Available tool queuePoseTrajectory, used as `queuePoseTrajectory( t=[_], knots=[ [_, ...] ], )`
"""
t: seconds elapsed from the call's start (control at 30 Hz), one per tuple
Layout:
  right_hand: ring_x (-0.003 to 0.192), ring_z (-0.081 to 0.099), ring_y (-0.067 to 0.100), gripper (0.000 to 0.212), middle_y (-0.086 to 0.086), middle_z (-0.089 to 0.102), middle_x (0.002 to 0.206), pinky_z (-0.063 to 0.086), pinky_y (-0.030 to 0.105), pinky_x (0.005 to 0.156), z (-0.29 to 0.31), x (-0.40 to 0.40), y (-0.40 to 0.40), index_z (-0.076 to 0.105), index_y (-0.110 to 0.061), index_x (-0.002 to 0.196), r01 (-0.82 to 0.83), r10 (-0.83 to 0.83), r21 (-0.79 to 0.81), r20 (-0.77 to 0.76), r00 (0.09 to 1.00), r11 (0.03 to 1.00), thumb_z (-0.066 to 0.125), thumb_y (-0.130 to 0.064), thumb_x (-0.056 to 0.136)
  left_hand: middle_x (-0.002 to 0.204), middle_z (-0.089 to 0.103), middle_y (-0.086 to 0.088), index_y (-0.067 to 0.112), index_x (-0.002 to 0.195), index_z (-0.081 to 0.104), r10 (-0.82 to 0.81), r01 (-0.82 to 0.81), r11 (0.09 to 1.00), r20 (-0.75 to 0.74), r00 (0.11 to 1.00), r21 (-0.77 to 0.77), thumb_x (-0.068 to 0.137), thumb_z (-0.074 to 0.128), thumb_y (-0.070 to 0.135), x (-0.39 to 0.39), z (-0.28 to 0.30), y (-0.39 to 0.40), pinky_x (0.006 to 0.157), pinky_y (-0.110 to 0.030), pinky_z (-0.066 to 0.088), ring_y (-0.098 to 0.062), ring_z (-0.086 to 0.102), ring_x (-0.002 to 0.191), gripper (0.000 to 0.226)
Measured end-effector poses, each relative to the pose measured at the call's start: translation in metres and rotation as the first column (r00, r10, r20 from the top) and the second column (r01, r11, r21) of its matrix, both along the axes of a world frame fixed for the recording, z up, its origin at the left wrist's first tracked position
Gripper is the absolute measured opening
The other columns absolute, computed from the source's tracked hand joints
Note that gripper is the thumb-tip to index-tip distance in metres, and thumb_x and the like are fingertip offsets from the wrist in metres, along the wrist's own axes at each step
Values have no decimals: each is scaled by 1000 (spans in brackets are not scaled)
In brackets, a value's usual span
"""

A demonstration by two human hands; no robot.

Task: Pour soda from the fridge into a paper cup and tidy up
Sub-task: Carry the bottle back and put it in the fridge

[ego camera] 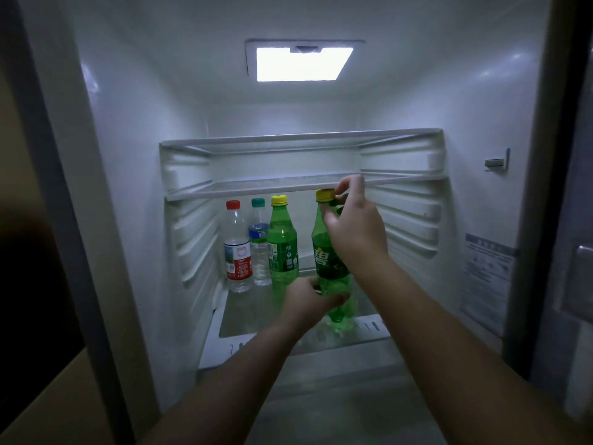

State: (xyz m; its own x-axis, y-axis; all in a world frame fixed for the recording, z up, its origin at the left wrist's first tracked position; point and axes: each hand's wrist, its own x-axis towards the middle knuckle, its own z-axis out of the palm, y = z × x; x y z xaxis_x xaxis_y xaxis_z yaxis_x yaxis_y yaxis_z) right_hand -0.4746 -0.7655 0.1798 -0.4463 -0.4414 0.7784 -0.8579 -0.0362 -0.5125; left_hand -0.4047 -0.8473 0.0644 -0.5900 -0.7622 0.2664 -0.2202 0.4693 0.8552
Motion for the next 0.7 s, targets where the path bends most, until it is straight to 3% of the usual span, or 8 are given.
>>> queuePoseTrajectory(
  t=[0.17, 0.27, 0.37, 0.47, 0.6, 0.7],
  knots=[
    [90, 56, 15, 26, -4, 60, 103, 47, 32, 68, -29, -8, -19, 45, -20, 111, -40, 35, -172, -32, 999, 984, 57, -34, 93, 80, 71, 12, 26, 83, 67, -7, 5, 1000, 44, 999, 28, 75, 82, 23, -10, -3, -14, 55, -9, 49, 9, 66, 66, 17],
    [94, 57, 14, 20, -3, 60, 106, 46, 30, 70, -41, -18, -32, 46, -26, 107, -63, 77, -192, 69, 995, 979, 56, -35, 92, 84, 71, 13, 28, 84, 66, -13, 9, 999, 63, 998, 53, 74, 82, 24, -16, -10, -21, 67, -17, 55, 6, 67, 74, 19],
    [96, 57, 12, 19, -3, 60, 107, 43, 27, 71, -41, -28, -42, 46, -26, 105, -96, 123, -172, 151, 981, 980, 59, -29, 91, 86, 70, 12, 20, 98, 68, -6, 1, 996, 54, 999, 90, 75, 82, 24, -21, -11, -26, 61, -12, 50, 3, 66, 76, 27],
    [97, 57, 12, 19, -4, 60, 102, 46, 27, 74, -36, -38, -53, 46, -24, 102, -144, 168, -168, 139, 976, 975, 61, -24, 91, 90, 72, 8, 15, 105, 69, 20, -27, 992, 57, 998, 122, 74, 83, 26, -27, -8, -33, 61, -13, 49, -2, 68, 80, 35],
    [93, 59, 13, 19, -4, 60, 98, 52, 36, 77, -38, -54, -70, 48, -20, 103, -172, 207, -199, 170, 963, 965, 62, -24, 90, 89, 72, 6, 18, 95, 68, 77, -83, 994, 77, 994, 77, 75, 82, 31, -34, -8, -37, 63, -19, 53, -3, 66, 78, 27],
    [90, 61, 16, 21, -2, 62, 99, 53, 40, 76, -40, -63, -78, 47, -22, 105, -149, 201, -225, 234, 951, 963, 62, -26, 90, 80, 64, 13, 28, 87, 57, 115, -117, 993, 92, 989, 21, 77, 79, 37, -40, -10, -34, 69, -24, 55, -4, 64, 76, 26]
  ],
)
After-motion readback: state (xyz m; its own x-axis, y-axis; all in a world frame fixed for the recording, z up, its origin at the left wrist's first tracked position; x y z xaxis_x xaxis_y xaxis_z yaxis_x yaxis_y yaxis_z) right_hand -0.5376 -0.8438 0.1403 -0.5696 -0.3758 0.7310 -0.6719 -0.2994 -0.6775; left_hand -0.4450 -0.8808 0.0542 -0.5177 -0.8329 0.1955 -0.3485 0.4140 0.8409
